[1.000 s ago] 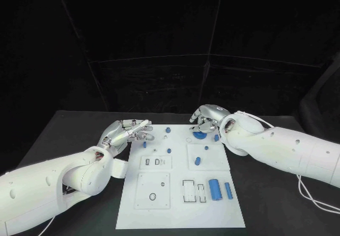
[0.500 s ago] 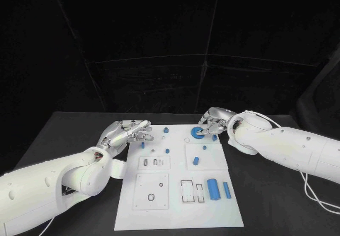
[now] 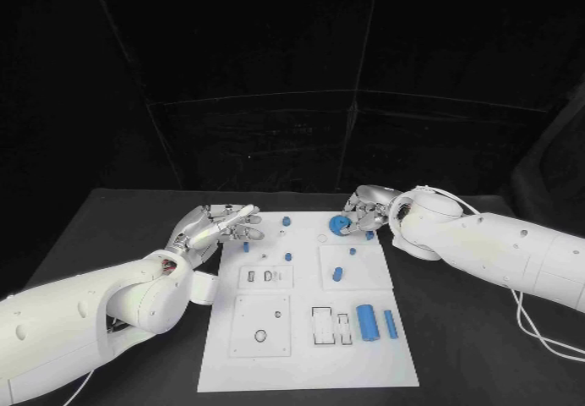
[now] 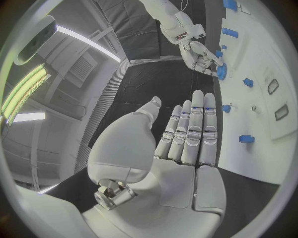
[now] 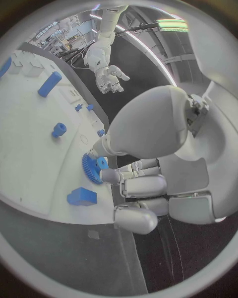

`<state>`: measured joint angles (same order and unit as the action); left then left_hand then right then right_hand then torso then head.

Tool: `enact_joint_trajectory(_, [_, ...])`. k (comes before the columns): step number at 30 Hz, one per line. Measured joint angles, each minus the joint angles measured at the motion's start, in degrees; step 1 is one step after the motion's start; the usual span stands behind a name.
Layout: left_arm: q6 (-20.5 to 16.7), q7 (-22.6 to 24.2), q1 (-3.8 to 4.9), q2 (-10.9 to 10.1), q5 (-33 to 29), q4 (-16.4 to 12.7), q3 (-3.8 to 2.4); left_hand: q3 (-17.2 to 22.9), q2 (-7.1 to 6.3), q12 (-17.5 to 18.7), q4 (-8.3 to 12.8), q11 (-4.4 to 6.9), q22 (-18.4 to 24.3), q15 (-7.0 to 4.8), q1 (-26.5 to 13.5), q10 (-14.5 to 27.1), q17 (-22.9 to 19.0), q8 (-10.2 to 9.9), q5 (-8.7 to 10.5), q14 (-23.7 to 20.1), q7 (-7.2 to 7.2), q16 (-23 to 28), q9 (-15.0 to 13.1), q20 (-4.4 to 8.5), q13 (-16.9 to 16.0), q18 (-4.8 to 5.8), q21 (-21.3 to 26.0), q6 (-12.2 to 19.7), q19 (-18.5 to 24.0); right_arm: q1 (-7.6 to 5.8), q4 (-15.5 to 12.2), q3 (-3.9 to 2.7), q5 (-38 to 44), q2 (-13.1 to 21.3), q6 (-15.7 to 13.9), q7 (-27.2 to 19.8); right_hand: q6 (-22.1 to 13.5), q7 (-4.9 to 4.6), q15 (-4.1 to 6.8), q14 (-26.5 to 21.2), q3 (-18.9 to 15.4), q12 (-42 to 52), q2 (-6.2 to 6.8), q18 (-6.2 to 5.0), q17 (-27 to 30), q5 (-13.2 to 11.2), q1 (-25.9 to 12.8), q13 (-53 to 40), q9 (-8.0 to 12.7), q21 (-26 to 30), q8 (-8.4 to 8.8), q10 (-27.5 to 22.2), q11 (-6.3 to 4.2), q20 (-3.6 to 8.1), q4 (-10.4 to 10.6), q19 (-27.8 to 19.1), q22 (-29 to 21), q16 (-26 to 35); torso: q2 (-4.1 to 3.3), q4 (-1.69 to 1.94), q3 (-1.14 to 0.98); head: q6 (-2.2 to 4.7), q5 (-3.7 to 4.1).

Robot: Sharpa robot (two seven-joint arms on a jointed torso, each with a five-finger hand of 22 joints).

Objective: Assemble the parts on the task board

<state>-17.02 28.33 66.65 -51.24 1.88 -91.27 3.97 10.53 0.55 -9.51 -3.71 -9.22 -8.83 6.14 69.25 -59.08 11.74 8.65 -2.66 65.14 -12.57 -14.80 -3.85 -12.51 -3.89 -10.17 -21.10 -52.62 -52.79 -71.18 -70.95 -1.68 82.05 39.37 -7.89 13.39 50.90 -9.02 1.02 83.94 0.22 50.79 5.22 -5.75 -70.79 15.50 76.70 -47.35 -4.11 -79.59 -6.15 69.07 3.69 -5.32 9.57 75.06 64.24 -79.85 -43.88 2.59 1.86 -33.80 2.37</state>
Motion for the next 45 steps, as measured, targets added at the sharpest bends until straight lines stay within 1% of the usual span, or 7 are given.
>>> enact_joint_trajectory(8, [0.1,0.0,0.0,0.0,0.0,0.1,0.02,0.0,0.0,0.0,0.0,0.0,0.0,0.0,0.0,0.0,0.0,0.0,0.0,0.0,0.0,0.0,0.0,0.0,0.0,0.0,0.0,0.0,0.0,-0.04,0.0,-0.03,0.8,-0.5,0.2,0.0,1.0,0.59,0.0,0.0,0.2,3.2,-1.34,0.0,-1.0,0.0,1.7,-3.4,-0.2,-0.7,-0.99,1.4,-0.3,-0.2,-0.2,0.2,1.1,-0.5,0.0,-0.04,-0.01,-0.08,-0.01])
enact_joint_trajectory(17, [0.2,-0.1,0.0,0.0,0.0,0.2,0.05,0.0,0.0,0.0,0.0,0.0,0.0,0.0,0.0,0.0,0.0,0.0,0.0,0.0,0.0,0.2,0.0,0.0,0.0,0.0,0.0,0.0,0.0,0.05,-0.2,0.04,3.2,-1.0,-0.6,0.0,4.1,1.09,0.0,0.0,1.4,7.8,-2.57,-0.01,-2.7,-3.4,3.6,-8.5,-0.4,-1.4,-2.66,3.5,-0.99,0.34,-1.5,1.1,3.0,-1.4,0.0,-0.04,-0.01,-0.15,0.08])
enact_joint_trajectory(22, [0.2,-0.2,0.0,0.0,0.0,0.2,0.05,0.0,0.0,0.0,0.0,0.0,0.0,0.0,0.0,0.0,0.0,0.0,0.0,0.0,0.0,0.2,0.0,0.0,0.0,0.0,0.0,0.0,0.0,0.08,-0.2,0.07,6.7,-1.5,-1.1,0.1,5.1,1.28,0.03,0.0,3.3,8.3,-3.13,0.91,-3.3,-7.4,5.5,-9.6,-0.4,-1.7,-2.94,4.0,-1.13,0.63,-2.6,1.4,3.7,-1.8,0.0,-0.04,-0.01,-0.21,0.13])
enact_joint_trajectory(28, [0.3,-0.2,0.0,0.0,0.0,0.2,0.06,0.0,0.0,0.0,0.0,0.0,0.0,0.0,0.0,0.0,0.0,0.0,0.0,0.0,0.0,0.2,0.0,0.0,0.0,0.0,0.0,0.0,0.0,0.08,-0.6,0.07,10.5,-1.9,-1.3,0.3,5.7,1.43,0.22,0.2,4.2,8.8,-3.44,0.9,-3.5,-7.7,5.8,-10.3,-0.2,-2.0,-2.76,4.2,-1.33,0.49,-2.8,1.6,4.0,-1.8,0.0,-0.04,0.0,-0.3,0.2])
enact_joint_trajectory(33, [0.4,-0.3,0.0,0.0,0.0,0.2,0.07,0.0,0.23,0.2,0.0,0.0,0.1,0.0,0.2,0.0,0.0,0.0,0.0,0.0,0.0,0.2,0.0,0.0,0.0,0.0,0.0,0.0,0.0,0.14,-1.6,0.12,12.4,-2.0,-1.3,0.4,6.3,1.37,0.44,0.0,5.2,9.3,-3.4,0.89,-3.7,-4.7,5.8,-11.1,0.1,-2.0,-2.93,4.7,-1.44,0.51,-2.2,1.6,4.2,-2.0,0.0,-0.02,0.0,-0.31,0.17])
enact_joint_trajectory(38, [0.4,-0.3,0.0,0.0,0.0,0.2,0.07,0.0,0.23,0.2,0.0,0.0,0.1,0.0,0.2,0.0,0.1,0.0,0.0,0.0,0.0,0.2,0.0,0.0,0.0,0.0,0.0,0.0,0.0,0.27,-2.8,0.22,13.2,-2.1,-1.4,0.4,6.9,1.23,0.44,0.0,6.8,10.0,-2.18,0.9,-4.1,-0.4,4.3,-12.2,0.1,-2.4,-2.9,5.4,-1.65,0.91,-1.0,2.0,4.9,-2.2,0.0,-0.01,-0.01,-0.33,0.11])
enact_joint_trajectory(45, [0.5,-0.4,0.0,0.0,0.0,0.2,0.08,0.0,0.23,0.2,0.0,0.0,0.0,0.0,0.2,0.0,0.1,-0.2,0.0,0.0,0.0,0.2,0.0,0.0,0.0,0.0,0.0,0.0,0.0,0.3,-6.0,0.24,13.2,-1.3,-4.3,0.5,7.1,1.29,0.43,0.0,8.6,11.3,-2.21,0.89,-4.2,4.6,1.1,-14.1,0.4,-3.2,-1.8,6.2,-1.64,0.82,1.4,3.1,6.7,-2.7,0.01,0.01,-0.02,-0.23,-0.03])
